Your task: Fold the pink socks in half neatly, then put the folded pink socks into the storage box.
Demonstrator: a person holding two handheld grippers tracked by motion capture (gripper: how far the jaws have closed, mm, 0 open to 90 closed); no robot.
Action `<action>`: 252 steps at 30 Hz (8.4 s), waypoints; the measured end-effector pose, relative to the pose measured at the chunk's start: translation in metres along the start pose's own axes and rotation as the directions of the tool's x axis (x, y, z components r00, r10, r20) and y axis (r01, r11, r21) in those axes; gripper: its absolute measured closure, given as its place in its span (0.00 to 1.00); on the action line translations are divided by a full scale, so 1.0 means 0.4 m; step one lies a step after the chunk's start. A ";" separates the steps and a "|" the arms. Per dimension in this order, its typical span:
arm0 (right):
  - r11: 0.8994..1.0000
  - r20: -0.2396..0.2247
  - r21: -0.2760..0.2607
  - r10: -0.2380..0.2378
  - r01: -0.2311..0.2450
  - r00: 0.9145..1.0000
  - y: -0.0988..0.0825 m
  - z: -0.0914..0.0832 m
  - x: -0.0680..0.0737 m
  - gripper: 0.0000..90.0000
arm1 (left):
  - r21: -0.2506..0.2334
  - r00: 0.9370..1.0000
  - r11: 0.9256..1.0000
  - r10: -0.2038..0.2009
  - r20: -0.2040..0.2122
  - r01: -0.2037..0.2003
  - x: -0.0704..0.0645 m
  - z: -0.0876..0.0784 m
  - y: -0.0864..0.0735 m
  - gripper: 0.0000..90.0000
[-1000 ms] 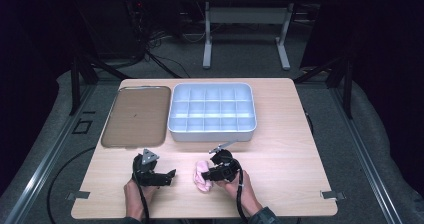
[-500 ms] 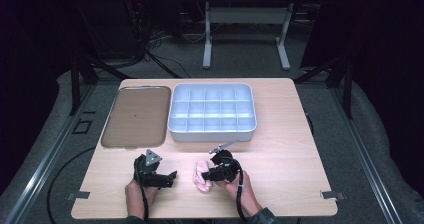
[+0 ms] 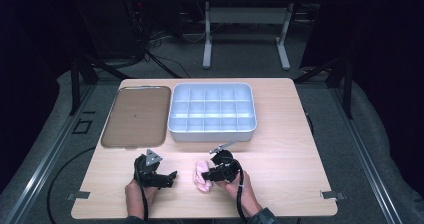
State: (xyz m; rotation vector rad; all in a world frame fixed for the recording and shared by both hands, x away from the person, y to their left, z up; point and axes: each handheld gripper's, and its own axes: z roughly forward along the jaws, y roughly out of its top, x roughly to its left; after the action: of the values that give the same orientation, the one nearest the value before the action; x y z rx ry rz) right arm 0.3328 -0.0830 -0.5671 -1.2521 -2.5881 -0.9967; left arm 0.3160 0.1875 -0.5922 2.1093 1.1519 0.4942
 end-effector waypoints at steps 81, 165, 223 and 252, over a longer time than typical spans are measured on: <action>0.969 0.109 -0.223 -0.078 0.101 0.991 0.011 -0.236 -0.045 0.85 | 0.000 1.000 1.000 -0.025 -0.017 0.025 0.009 0.012 0.011 0.00; 0.977 0.520 -0.169 -0.021 0.127 0.854 0.188 -0.220 -0.292 0.82 | 0.000 0.999 0.999 -0.032 -0.023 0.032 0.010 0.019 0.017 0.00; 0.965 0.402 -0.250 0.030 0.078 0.915 0.151 -0.314 -0.237 0.45 | 0.000 0.999 0.999 -0.032 -0.023 0.032 0.010 0.019 0.017 0.00; 0.934 0.384 -0.333 0.006 0.132 0.924 -0.045 -0.468 -0.170 0.03 | 0.000 0.999 0.999 -0.032 -0.023 0.032 0.010 0.019 0.017 0.00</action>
State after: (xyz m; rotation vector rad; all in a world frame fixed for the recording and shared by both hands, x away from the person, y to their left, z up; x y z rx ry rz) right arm 0.3296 -0.2482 -0.4540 -1.5943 -2.8349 -1.4116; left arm 0.3269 0.1854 -0.5926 2.0868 1.1970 0.5045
